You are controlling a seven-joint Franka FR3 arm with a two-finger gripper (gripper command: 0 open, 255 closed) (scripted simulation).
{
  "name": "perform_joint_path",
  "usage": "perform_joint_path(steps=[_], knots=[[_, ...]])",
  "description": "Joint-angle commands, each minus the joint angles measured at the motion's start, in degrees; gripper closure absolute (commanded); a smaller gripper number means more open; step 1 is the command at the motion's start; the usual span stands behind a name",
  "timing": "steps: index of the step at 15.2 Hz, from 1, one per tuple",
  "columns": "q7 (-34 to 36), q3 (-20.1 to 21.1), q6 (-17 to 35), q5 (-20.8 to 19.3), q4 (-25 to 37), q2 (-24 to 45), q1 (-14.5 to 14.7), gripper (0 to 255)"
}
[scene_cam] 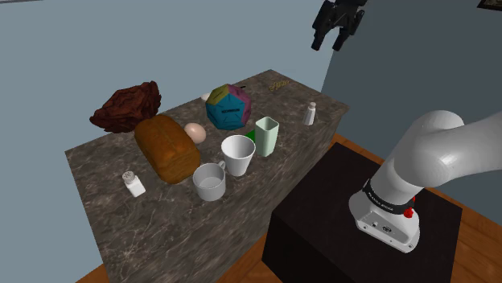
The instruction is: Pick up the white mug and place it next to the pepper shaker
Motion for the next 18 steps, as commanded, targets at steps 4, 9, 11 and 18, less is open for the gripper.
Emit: perform_joint_path(steps=[4,9,11,18], knots=[[3.3,3.8,3.6,1.4,-2.6,0.9,0.9,0],[8.8,10.2,9.8,3.6,-5.6,4.1,2.5,0],[11.0,12.8,12.3,4.3,-6.3,5.9,3.1,0],[19.1,21.8,21.3,5.5,-6.4,15.0,4.6,0]])
